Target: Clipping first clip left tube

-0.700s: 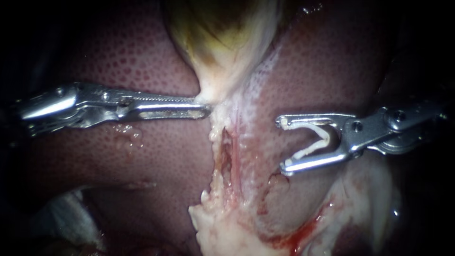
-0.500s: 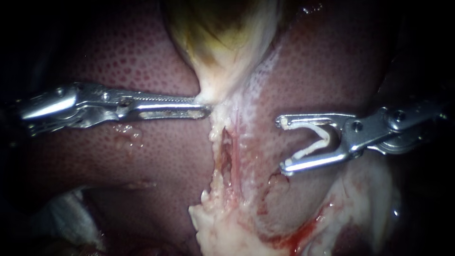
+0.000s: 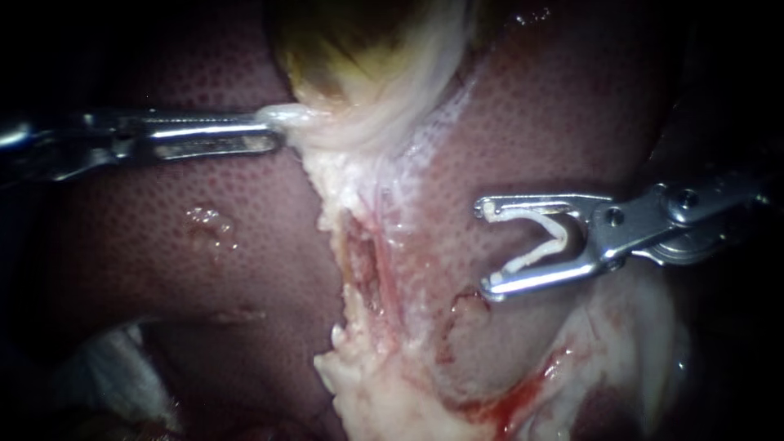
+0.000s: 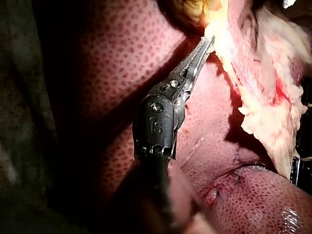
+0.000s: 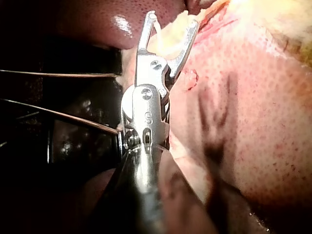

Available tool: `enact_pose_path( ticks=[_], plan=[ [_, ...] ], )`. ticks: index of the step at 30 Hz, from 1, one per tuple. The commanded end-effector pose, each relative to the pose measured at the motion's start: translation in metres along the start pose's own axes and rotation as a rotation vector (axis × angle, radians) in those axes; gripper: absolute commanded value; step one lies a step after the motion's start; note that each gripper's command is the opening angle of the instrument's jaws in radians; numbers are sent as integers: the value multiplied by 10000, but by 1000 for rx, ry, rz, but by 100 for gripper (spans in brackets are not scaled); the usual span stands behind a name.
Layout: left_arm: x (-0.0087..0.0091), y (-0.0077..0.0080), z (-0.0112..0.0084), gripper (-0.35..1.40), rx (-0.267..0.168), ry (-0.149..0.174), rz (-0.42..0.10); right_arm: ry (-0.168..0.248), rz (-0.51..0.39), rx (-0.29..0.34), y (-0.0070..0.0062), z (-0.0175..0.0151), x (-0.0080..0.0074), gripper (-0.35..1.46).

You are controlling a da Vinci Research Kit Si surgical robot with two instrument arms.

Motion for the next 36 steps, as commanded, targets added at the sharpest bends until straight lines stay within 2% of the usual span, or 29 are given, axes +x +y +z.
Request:
enact_pose_path(
  ticks=[1, 8, 12, 20, 26, 32, 36],
  plan=[
    [3, 2, -3, -35, 2, 6, 1, 2, 0, -1, 0, 1, 0, 53],
    [3, 11, -5, -35, 7, 9, 6, 1, -2, -6, 2, 8, -4, 55],
    [4, 13, -6, -35, 8, 9, 6, -1, -10, -15, 4, 26, -18, 56],
    [4, 17, -6, -35, 14, 9, 6, 1, 24, 7, 20, 87, -78, 56],
    [5, 22, -6, -35, 11, 9, 5, -14, 64, 25, 30, 133, -119, 56],
    [5, 26, -5, -35, 8, 9, 6, -30, 87, 48, 37, 171, -147, 56],
    [6, 29, -5, -35, 6, 9, 5, -34, 96, 51, 41, 186, -156, 56]
  ],
)
